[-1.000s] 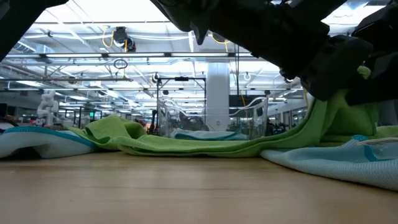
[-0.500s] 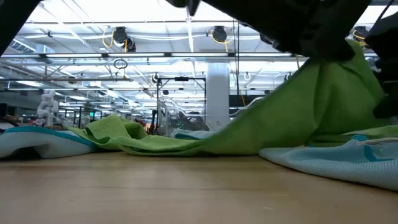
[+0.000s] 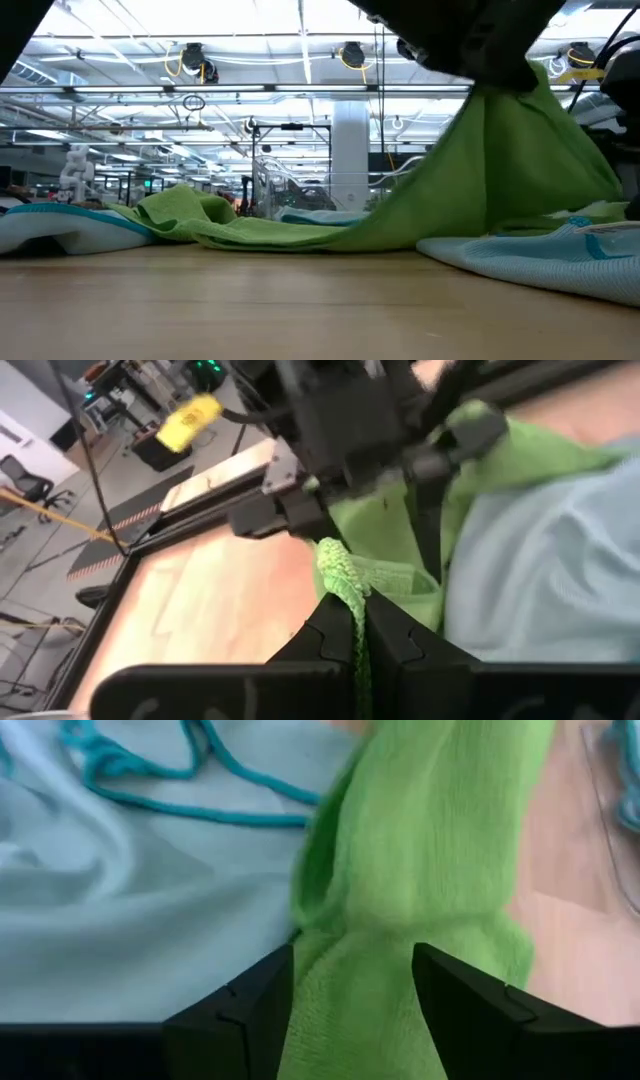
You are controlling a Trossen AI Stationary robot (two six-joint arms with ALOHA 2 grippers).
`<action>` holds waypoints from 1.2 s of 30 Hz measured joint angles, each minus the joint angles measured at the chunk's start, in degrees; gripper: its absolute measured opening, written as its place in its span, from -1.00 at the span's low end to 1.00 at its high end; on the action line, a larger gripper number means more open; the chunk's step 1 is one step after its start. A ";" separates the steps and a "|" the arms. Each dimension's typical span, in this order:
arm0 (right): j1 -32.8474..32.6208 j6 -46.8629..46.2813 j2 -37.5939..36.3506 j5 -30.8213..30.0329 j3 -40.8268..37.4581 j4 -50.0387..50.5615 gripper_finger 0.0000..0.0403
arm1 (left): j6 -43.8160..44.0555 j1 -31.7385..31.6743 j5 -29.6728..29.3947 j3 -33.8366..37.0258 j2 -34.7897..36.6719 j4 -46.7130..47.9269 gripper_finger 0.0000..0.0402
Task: Fold microfiber towels
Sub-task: Fold the bottom left green microfiber cloth
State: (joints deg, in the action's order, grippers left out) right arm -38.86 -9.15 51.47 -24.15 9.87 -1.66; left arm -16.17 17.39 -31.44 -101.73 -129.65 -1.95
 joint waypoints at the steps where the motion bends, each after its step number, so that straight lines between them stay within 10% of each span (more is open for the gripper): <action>1: -0.03 -0.10 0.13 -0.44 -0.02 0.11 -0.05 | 0.61 0.00 -0.15 0.00 0.16 -0.14 -0.98; 36: -2.51 1.21 6.53 -8.88 0.00 -15.11 -0.21 | 10.67 -0.88 -6.27 0.00 0.51 4.99 -0.97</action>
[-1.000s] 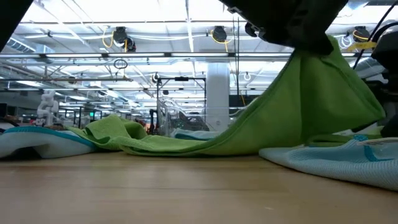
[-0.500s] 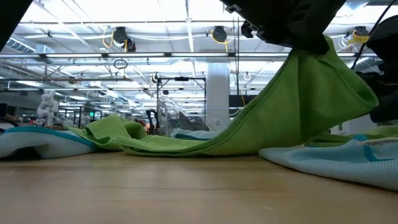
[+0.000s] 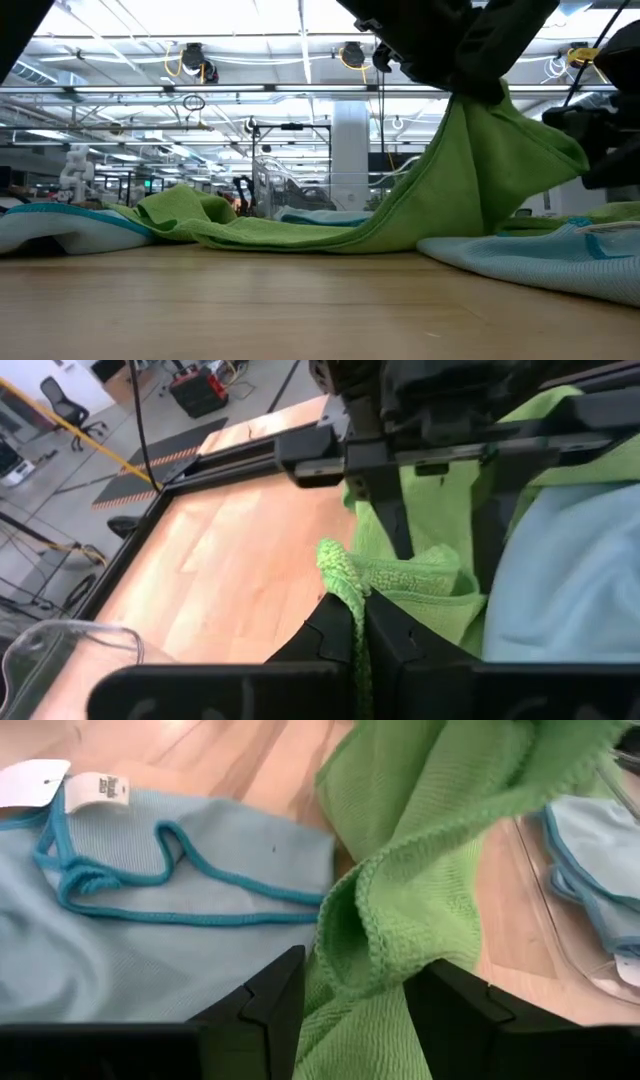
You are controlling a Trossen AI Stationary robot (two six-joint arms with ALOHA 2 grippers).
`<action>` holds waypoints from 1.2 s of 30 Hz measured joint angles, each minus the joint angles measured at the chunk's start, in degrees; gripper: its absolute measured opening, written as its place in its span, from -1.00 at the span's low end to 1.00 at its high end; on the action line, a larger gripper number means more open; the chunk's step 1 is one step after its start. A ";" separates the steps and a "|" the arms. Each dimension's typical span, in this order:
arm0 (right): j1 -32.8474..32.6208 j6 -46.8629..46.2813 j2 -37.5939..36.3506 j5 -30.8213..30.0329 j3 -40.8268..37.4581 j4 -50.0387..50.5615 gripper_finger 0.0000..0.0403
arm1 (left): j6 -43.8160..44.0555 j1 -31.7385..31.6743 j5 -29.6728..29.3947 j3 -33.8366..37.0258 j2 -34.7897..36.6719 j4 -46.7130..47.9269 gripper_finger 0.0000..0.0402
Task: Fold microfiber towels
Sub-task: Fold the bottom left green microfiber cloth
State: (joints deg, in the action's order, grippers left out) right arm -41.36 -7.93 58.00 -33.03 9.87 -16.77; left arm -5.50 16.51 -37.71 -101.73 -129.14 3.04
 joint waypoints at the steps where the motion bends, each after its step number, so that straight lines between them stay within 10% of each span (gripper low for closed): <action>1: 0.00 0.05 0.00 -0.01 0.00 -0.08 -0.21 | 0.28 -0.17 0.00 0.00 0.00 0.17 -0.98; 14: 0.00 3.35 0.00 -5.93 0.00 1.68 -0.28 | 1.35 -0.72 0.00 0.00 0.00 0.88 -0.96; 26: -0.01 6.30 -0.02 -6.10 0.00 2.79 0.16 | 1.33 -0.81 0.00 0.00 0.00 1.99 -0.98; 36: 0.00 7.28 -0.02 -2.55 0.00 -2.00 -0.20 | 1.64 -1.11 0.00 0.00 -0.02 1.97 -0.96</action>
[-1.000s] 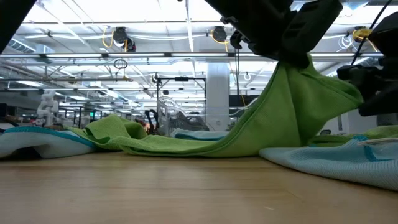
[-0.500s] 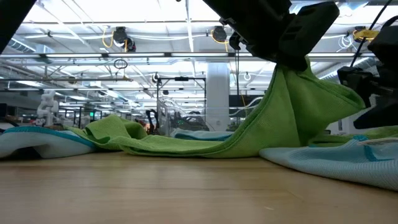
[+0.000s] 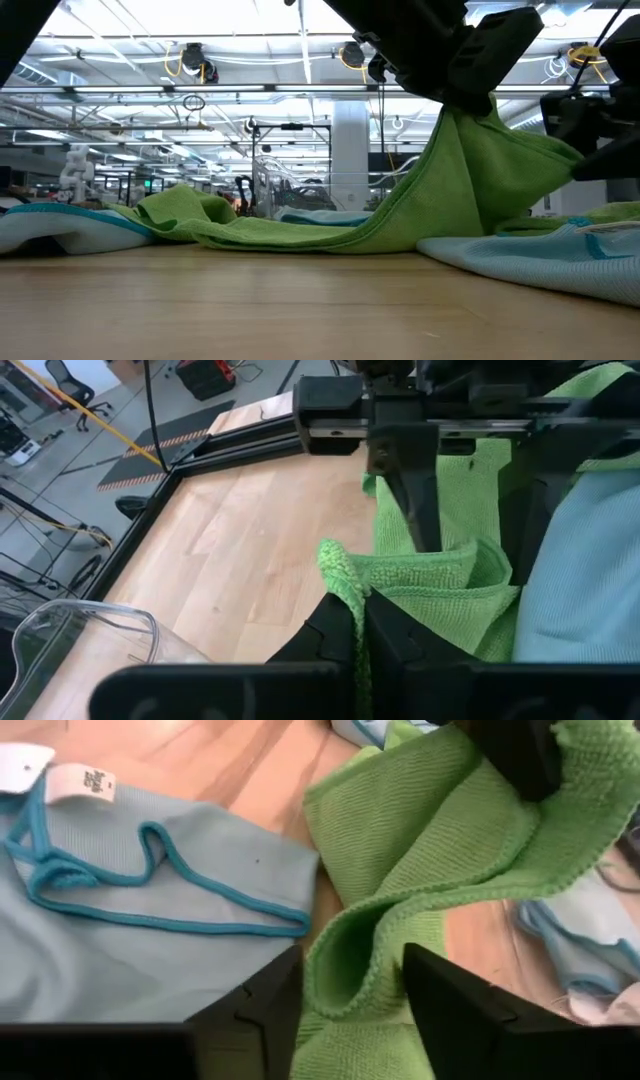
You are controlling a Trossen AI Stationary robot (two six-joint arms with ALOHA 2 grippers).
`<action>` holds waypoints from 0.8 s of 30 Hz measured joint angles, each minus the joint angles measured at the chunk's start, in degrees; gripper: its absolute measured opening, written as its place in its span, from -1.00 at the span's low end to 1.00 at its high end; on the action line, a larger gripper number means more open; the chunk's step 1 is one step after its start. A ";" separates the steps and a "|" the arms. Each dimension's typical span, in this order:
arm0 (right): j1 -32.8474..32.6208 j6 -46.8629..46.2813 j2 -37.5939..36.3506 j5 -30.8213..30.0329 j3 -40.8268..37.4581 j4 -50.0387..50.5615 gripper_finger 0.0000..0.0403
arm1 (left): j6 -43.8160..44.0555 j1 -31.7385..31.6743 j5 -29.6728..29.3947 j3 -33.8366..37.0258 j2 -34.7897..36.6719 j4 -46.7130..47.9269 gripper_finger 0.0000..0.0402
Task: Fold microfiber towels
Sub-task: Fold the bottom left green microfiber cloth
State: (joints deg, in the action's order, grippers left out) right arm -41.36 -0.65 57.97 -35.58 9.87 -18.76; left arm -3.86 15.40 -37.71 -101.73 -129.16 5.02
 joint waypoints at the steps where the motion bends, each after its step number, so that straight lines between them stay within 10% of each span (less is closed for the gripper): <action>1: 0.00 -0.75 -0.02 0.32 0.00 0.10 -0.27 | 0.00 0.00 -0.02 0.00 0.00 0.00 -0.95; 9: 0.00 -2.93 -0.71 1.21 0.52 0.11 -0.94 | -1.88 0.49 -0.44 0.00 0.47 0.10 -0.96; 24: 6.47 3.19 -10.98 -3.40 21.36 21.60 -0.99 | -16.15 4.28 -7.21 0.00 11.00 6.65 -0.98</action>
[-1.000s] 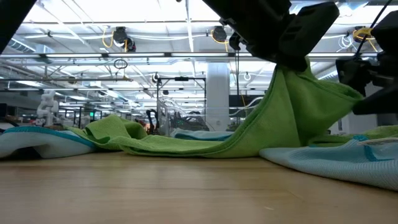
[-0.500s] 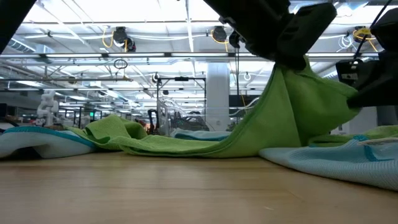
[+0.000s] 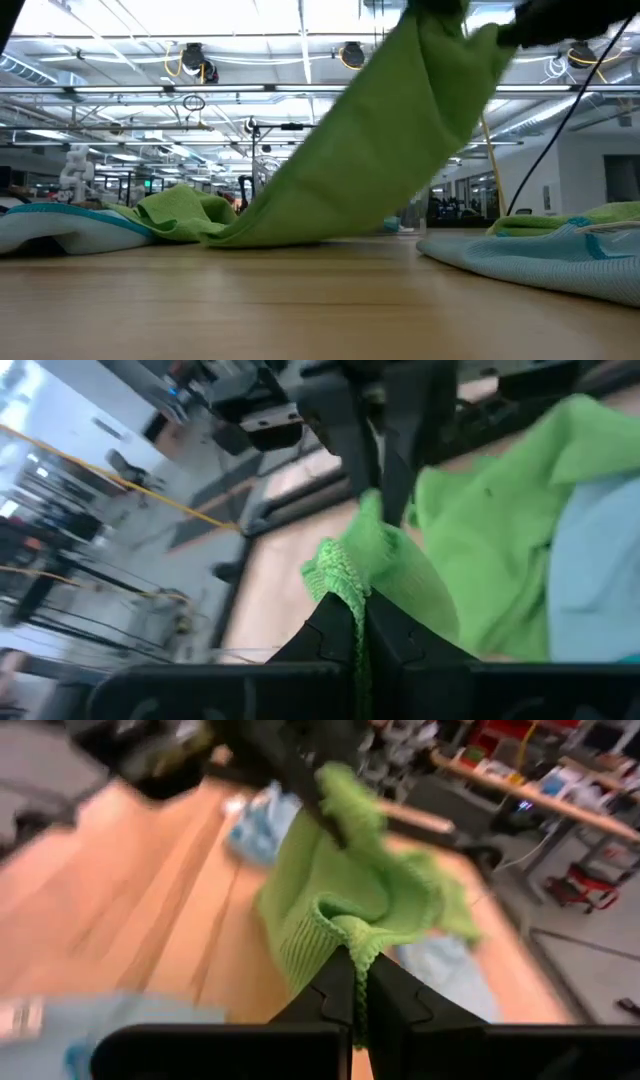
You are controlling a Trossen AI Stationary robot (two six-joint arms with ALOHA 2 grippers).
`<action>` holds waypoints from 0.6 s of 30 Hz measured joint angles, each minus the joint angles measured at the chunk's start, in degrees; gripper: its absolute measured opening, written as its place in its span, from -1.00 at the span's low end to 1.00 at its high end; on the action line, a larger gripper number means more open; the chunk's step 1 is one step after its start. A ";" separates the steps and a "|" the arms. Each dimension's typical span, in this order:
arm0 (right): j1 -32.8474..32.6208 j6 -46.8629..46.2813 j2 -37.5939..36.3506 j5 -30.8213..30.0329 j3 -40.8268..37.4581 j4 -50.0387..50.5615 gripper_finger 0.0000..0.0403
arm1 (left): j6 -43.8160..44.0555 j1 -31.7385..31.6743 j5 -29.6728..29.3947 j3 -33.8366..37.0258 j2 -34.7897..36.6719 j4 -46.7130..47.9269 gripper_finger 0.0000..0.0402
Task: Fold microfiber towels
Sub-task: Fold the bottom left green microfiber cloth
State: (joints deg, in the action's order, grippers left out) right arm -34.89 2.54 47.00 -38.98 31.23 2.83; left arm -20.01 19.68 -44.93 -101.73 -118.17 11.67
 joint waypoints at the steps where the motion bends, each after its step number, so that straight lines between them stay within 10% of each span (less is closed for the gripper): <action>1: 0.71 0.77 -0.45 0.00 1.53 0.49 -0.99 | -1.06 0.02 -0.48 0.00 1.05 0.29 -0.97; 18: 13.73 7.17 -0.36 5.69 19.83 1.22 -0.99 | -3.83 -10.04 5.09 -0.07 16.13 11.14 -0.97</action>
State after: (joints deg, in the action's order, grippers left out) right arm -21.17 9.71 46.63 -33.29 51.06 4.05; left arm -23.84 9.64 -39.83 -101.80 -102.04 22.81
